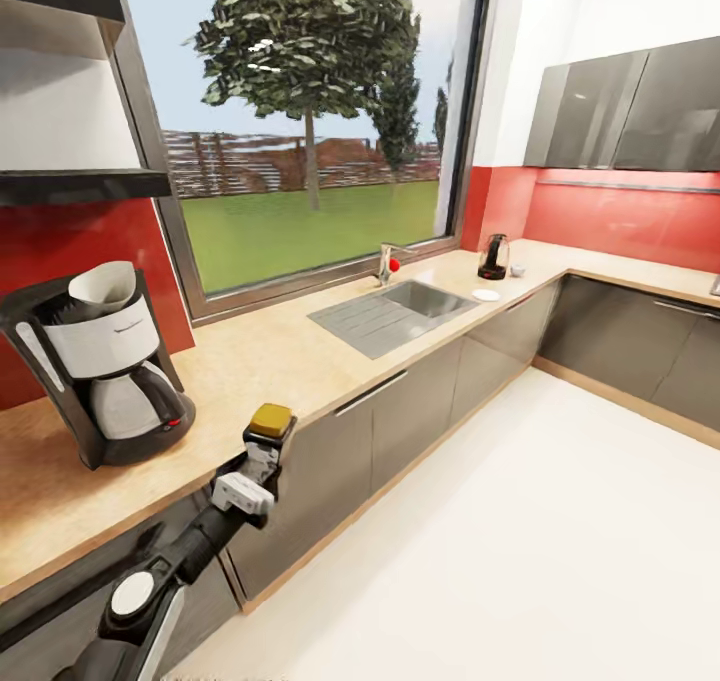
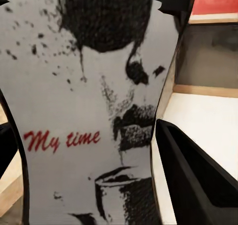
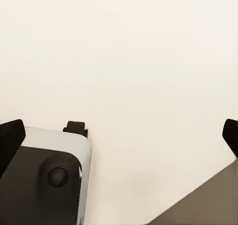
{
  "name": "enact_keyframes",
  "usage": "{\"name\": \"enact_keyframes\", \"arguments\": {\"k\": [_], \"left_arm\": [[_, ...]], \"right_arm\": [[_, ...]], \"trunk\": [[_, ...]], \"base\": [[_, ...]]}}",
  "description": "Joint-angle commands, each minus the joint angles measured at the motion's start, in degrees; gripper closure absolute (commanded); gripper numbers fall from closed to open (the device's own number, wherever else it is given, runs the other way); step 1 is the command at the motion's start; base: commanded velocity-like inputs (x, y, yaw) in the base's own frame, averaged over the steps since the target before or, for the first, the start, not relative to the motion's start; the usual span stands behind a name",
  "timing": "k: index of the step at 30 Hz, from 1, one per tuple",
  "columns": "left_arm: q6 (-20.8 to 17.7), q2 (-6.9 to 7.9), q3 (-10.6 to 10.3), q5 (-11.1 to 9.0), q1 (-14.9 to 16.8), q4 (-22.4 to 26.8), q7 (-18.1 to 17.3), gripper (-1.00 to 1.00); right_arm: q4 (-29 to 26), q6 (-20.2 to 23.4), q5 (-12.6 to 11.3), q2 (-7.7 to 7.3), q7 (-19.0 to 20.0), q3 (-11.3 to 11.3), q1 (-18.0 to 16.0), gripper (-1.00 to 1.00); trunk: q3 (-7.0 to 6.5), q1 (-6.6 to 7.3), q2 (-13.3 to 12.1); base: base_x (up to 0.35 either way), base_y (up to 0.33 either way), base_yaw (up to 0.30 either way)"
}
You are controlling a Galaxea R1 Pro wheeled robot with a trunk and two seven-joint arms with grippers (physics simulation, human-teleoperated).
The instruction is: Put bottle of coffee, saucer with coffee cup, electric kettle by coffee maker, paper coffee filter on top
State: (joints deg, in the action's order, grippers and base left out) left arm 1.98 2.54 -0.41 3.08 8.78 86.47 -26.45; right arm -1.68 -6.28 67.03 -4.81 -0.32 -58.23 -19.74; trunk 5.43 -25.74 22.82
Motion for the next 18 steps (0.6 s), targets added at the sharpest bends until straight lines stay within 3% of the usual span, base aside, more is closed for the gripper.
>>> {"name": "enact_keyframes", "arguments": {"k": [1,8,18], "left_arm": [[2.0,0.01,0.1,0.1,-1.7,-0.1,0.0,1.00],[7.6,-0.15,0.2,-0.4,-8.8,-0.5,0.7,1.00],[8.1,-0.58,0.1,-0.6,-9.9,-0.5,0.9,1.00]], "right_arm": [[0.0,-0.2,0.5,-0.02,0.0,-0.5,0.0,-1.00],[0.0,-0.2,0.5,-0.02,0.0,-0.5,0.0,-1.00],[0.0,-0.2,0.4,-0.10,0.0,-0.7,0.0,-1.00]], "trunk": [[0.11,-0.04,0.1],[0.11,-0.04,0.1],[0.11,-0.04,0.1]], "base": [[0.000,0.000,0.272],[0.000,0.000,0.251],[0.000,0.000,0.020]]}}
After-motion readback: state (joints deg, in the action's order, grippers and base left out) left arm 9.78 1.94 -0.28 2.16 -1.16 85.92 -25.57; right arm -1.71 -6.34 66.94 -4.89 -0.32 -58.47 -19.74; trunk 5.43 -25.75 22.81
